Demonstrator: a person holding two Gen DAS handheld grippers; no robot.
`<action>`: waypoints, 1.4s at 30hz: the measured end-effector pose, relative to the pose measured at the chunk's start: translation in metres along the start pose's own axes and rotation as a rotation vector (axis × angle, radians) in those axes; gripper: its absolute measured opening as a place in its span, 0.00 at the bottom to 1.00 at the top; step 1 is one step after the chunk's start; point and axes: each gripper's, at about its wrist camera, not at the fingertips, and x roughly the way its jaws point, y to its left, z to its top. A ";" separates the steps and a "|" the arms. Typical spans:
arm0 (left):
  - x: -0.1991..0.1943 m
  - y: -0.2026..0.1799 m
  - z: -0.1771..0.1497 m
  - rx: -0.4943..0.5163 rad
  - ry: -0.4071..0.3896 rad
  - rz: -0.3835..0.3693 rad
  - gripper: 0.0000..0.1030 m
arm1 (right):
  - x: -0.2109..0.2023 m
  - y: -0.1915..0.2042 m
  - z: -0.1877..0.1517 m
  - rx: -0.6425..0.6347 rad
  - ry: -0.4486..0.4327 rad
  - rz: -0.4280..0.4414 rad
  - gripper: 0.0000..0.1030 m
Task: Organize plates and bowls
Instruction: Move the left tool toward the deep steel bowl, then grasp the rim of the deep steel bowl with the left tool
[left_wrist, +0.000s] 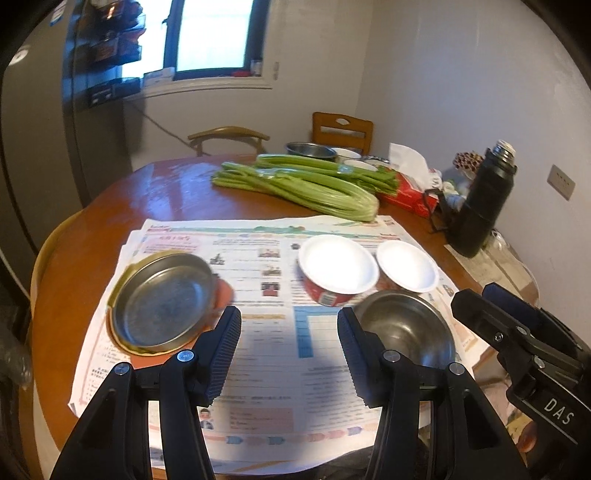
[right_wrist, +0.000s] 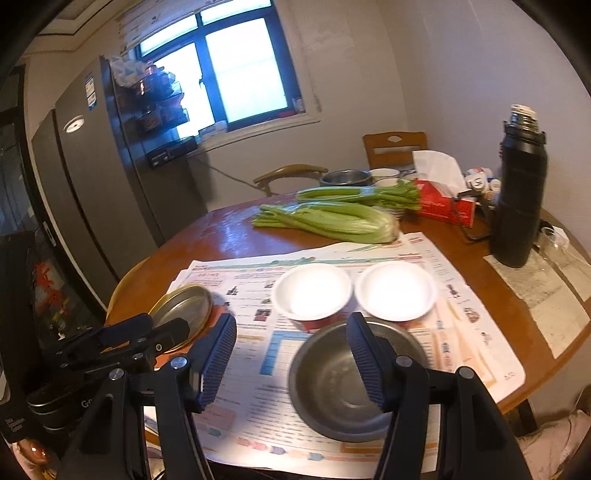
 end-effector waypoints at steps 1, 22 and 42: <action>0.001 -0.005 0.000 0.010 0.004 -0.002 0.54 | -0.002 -0.004 0.000 0.001 0.000 -0.007 0.60; 0.040 -0.055 -0.004 0.115 0.108 0.006 0.55 | 0.012 -0.061 -0.023 0.026 0.103 -0.075 0.60; 0.116 -0.070 -0.021 0.129 0.258 -0.020 0.55 | 0.064 -0.093 -0.045 0.077 0.231 -0.109 0.60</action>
